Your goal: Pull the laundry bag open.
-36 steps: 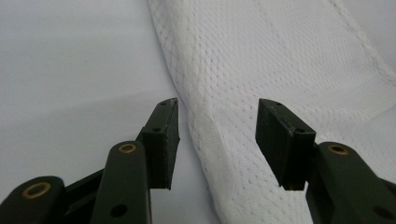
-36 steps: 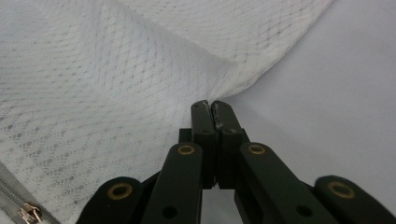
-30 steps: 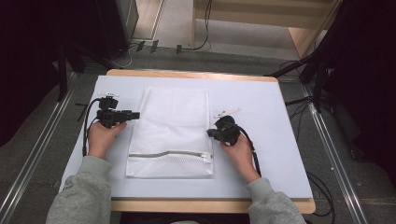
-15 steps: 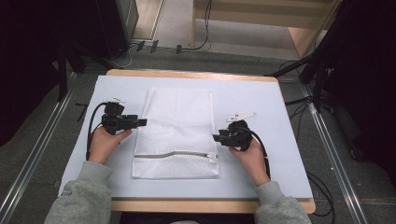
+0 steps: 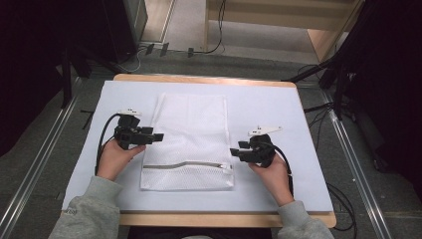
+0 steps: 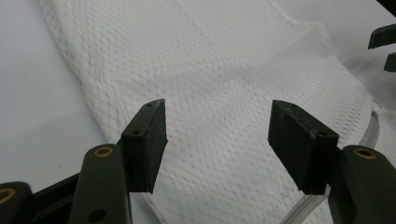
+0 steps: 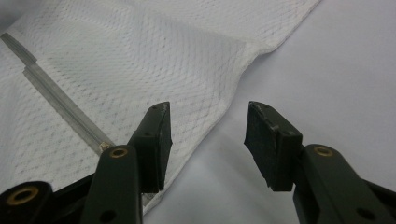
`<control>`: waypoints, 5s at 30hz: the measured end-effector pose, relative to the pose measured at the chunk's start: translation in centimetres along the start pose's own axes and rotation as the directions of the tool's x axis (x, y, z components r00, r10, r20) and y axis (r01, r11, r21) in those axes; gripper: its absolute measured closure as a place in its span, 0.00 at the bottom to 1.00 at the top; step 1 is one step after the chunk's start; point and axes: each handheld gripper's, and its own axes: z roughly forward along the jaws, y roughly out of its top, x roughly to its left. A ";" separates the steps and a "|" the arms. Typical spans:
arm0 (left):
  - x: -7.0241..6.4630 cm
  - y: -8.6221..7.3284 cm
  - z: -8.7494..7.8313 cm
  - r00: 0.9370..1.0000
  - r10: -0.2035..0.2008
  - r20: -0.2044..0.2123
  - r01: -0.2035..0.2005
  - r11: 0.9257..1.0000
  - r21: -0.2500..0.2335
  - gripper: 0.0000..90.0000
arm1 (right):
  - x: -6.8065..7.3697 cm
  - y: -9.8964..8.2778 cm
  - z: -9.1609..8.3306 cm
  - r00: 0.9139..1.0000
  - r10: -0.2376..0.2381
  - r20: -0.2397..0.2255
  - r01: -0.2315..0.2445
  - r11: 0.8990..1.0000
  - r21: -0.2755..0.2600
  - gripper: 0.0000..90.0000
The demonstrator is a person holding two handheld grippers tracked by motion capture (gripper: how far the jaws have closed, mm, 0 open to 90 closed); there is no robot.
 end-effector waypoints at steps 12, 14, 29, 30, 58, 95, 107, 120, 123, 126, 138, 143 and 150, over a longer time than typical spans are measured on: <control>-2.9 0.0 0.8 0.996 0.084 0.041 -0.085 0.996 0.033 0.42 | 0.6 -0.7 -0.9 1.000 0.008 0.001 -0.008 1.000 0.001 0.59; -3.3 0.1 1.1 0.994 0.096 0.049 -0.098 0.995 0.034 0.42 | 0.7 -0.8 -0.9 1.000 0.018 0.001 -0.018 1.000 0.002 0.60; -6.3 0.8 3.8 0.983 0.141 0.121 -0.149 0.987 0.059 0.47 | 1.6 -1.6 -0.6 1.000 0.021 0.000 -0.021 0.999 0.034 0.63; -6.5 0.8 3.9 0.981 0.150 0.121 -0.158 0.986 0.060 0.48 | 1.6 -1.6 -0.5 1.000 0.020 -0.003 -0.020 0.999 0.035 0.63; -10.2 -0.7 7.7 0.956 0.186 0.228 -0.222 0.964 0.143 0.92 | 2.2 -1.1 0.9 0.997 0.020 -0.072 -0.016 0.998 0.062 0.86; -11.0 -1.1 9.6 0.942 0.232 0.242 -0.281 0.941 0.189 0.88 | 4.0 -1.9 2.3 0.989 0.019 -0.150 0.005 0.988 0.157 0.99; -10.6 -1.0 9.7 0.943 0.181 0.279 -0.240 0.951 0.194 0.82 | 4.2 -1.0 2.0 0.993 -0.018 -0.121 0.029 0.995 0.095 1.00; -12.0 -0.7 9.7 0.938 0.191 0.288 -0.254 0.946 0.199 0.72 | 3.4 -1.7 1.3 0.995 -0.030 -0.096 0.045 0.986 0.158 1.00; -12.0 -0.6 9.7 0.940 0.193 0.283 -0.253 0.947 0.195 0.73 | 3.6 -1.7 1.8 0.995 -0.045 -0.092 0.060 0.984 0.165 1.00; -12.0 -0.5 9.6 0.939 0.184 0.290 -0.243 0.953 0.182 0.77 | 3.9 -1.7 2.0 0.994 -0.067 -0.084 0.079 0.984 0.158 1.00; -12.6 -0.7 10.9 0.934 0.196 0.300 -0.265 0.941 0.210 0.83 | 3.9 -2.0 2.0 0.992 -0.094 -0.088 0.106 0.985 0.136 1.00; -13.3 -0.7 11.2 0.928 0.207 0.311 -0.279 0.938 0.208 0.86 | 3.9 -2.1 1.9 0.992 -0.093 -0.090 0.104 0.986 0.130 1.00; -13.8 -0.8 11.8 0.924 0.205 0.322 -0.278 0.940 0.198 0.88 | 4.1 -2.2 1.9 0.993 -0.092 -0.081 0.101 0.987 0.125 0.99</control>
